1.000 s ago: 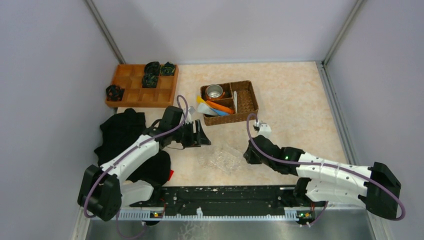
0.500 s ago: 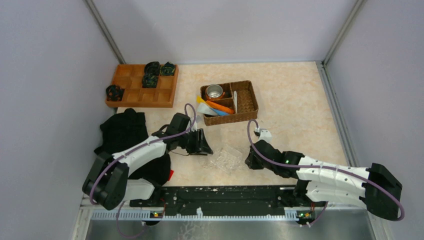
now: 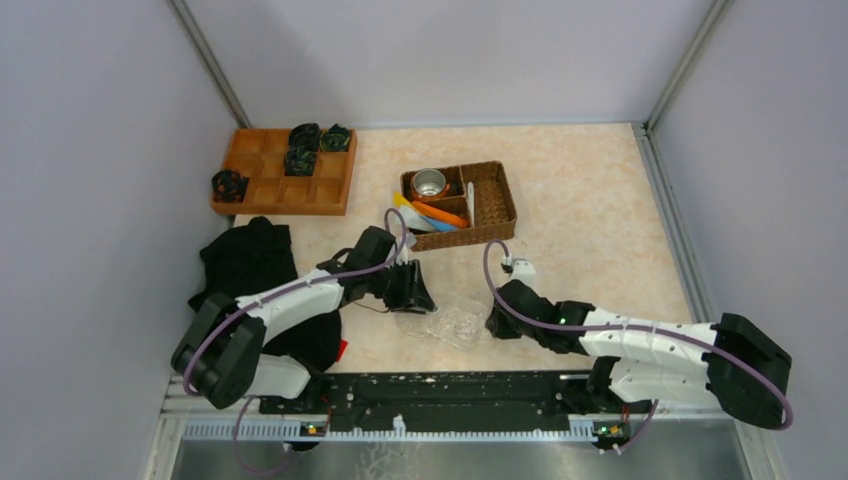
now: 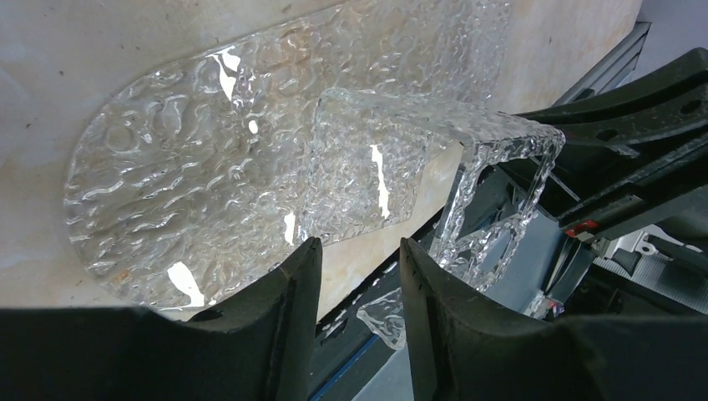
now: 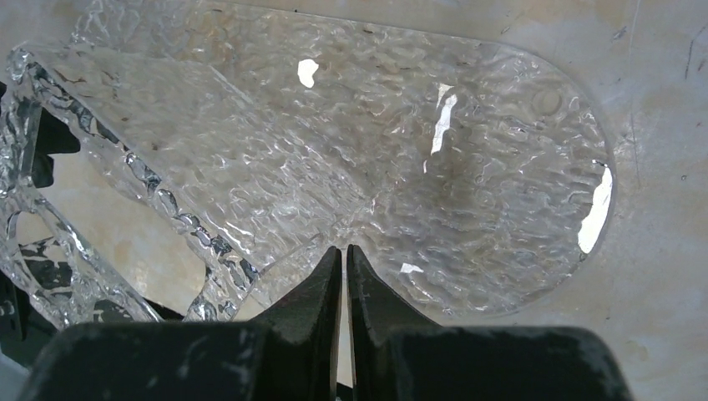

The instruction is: Prepare toiletry sets of a toothbrush and toothpaste on the tray

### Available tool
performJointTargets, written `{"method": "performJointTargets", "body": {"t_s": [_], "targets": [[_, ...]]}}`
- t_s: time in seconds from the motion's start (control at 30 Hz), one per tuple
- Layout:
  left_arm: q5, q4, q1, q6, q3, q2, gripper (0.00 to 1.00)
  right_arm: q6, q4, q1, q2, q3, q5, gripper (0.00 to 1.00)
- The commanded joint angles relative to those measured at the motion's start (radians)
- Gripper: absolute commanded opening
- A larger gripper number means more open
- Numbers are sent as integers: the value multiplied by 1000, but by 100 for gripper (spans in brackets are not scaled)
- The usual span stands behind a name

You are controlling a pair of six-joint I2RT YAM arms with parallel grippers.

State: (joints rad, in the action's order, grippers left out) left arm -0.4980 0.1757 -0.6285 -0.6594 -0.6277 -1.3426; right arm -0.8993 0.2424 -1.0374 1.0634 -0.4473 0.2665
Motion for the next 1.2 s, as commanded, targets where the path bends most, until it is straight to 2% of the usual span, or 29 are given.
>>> {"method": "performJointTargets", "body": {"t_s": [0.0, 0.47, 1.17], "targets": [[16, -7, -21, -13, -4, 36, 46, 21, -52, 10, 37, -62, 15, 5], [29, -18, -36, -17, 7, 22, 46, 110, -53, 108, 72, -111, -8, 5], [71, 11, -34, 22, -107, -92, 47, 188, -122, 192, 172, -149, -79, 4]]}}
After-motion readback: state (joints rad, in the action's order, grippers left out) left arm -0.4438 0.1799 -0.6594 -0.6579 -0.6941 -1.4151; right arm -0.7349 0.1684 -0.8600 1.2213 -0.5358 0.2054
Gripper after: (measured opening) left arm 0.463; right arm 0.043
